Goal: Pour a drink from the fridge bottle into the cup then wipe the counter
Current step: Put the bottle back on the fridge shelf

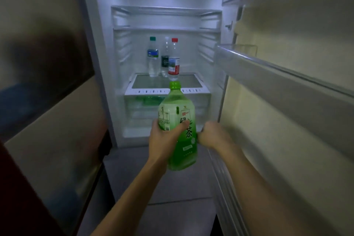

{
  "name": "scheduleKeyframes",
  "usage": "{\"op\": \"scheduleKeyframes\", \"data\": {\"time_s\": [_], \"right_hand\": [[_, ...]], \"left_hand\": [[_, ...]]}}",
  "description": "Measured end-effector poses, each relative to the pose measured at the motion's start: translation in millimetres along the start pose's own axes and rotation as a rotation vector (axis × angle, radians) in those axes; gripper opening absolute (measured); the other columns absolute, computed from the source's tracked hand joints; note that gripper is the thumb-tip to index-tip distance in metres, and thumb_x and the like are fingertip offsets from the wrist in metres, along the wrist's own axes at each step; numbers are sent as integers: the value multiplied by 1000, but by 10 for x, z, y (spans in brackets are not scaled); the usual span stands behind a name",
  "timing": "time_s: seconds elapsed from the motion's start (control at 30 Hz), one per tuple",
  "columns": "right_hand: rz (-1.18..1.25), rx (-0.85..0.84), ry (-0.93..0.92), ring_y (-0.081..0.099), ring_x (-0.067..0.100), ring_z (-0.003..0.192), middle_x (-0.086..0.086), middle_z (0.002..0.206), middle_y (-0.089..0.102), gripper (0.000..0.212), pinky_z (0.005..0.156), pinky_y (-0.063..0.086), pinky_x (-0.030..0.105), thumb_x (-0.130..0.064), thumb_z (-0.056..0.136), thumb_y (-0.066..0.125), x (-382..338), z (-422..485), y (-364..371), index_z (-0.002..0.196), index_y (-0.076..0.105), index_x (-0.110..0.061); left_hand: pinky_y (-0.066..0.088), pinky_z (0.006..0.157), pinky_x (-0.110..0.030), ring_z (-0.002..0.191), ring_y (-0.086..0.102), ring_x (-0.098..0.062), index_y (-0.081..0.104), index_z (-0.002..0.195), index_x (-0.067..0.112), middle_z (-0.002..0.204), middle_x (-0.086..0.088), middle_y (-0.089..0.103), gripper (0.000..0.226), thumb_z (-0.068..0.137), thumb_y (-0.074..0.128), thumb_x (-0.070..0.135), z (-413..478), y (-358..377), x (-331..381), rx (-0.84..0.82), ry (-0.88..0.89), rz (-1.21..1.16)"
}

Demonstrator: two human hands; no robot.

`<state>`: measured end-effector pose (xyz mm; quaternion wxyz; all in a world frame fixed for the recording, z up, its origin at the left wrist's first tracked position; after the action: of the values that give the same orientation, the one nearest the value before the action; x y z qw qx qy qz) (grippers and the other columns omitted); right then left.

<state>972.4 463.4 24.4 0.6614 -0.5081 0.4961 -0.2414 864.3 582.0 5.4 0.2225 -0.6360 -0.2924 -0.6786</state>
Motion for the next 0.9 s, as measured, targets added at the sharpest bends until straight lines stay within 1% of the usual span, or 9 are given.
{"op": "scheduleKeyframes", "data": {"time_s": [0.13,0.2,0.27,0.37,0.47,0.57,0.67,0.77,0.9], "right_hand": [[261,195,34,63,30,74,16,80,69,25,60,43,29,-20,89,55,-9,261,-247,80,69,-2],[332,311,-6,66,32,77,15,79,71,24,66,51,34,-18,91,55,-46,375,-356,83,72,-5],[400,362,-36,69,30,78,15,82,73,21,73,57,41,-16,92,55,-96,494,-424,91,73,-5],[446,410,-74,70,23,77,8,85,74,18,77,57,42,-15,91,57,-211,706,-516,94,73,-9],[488,432,-98,68,18,81,5,93,74,20,80,56,34,-14,91,57,-404,918,-599,105,72,-13],[484,474,-95,65,17,96,3,111,71,30,82,50,26,-14,91,56,-552,1147,-637,119,68,-14],[491,503,-81,64,16,96,3,114,69,34,75,44,23,-14,89,56,-615,1397,-641,122,66,-15],[521,485,-72,65,16,92,2,109,69,33,65,46,20,-14,90,57,-598,1646,-659,121,65,-15],[512,462,-60,66,18,93,3,115,68,36,81,55,34,-16,89,57,-501,1933,-659,124,63,-17]], "left_hand": [[60,82,-43,93,72,-16,62,112,26,102,7,74,67,54,88,47,515,215,135,-33,40,25],[59,84,-44,94,71,-16,60,112,27,104,8,73,73,49,87,52,768,292,216,-48,51,24],[58,87,-44,98,69,-17,56,116,25,108,6,71,70,58,89,44,1024,367,296,-74,48,12],[55,89,-42,102,65,-20,51,119,19,111,1,67,66,66,88,32,1423,516,435,-93,61,-15],[50,87,-38,102,60,-18,46,116,19,111,2,62,65,67,88,30,1806,725,550,-104,77,-29],[49,97,-48,109,59,-24,43,117,21,116,-2,60,80,56,88,44,2151,902,659,-70,93,-4],[49,96,-52,112,58,-26,39,119,26,120,-3,58,102,32,76,64,2479,1063,703,-55,125,48],[47,98,-53,117,54,-28,40,126,19,124,-6,54,106,36,77,61,2723,1187,732,-61,145,111],[43,104,-53,122,48,-28,41,129,16,128,-7,52,98,49,83,55,3000,1356,719,-64,159,170]]}}
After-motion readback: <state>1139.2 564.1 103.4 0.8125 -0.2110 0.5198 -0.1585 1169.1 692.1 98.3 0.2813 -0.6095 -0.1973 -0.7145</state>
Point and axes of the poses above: each hand's wrist, its own z-axis towards the middle knuckle, its own y-axis out of the palm, x = y × z, the point moved 4 cm from there along z, towards the middle knuckle
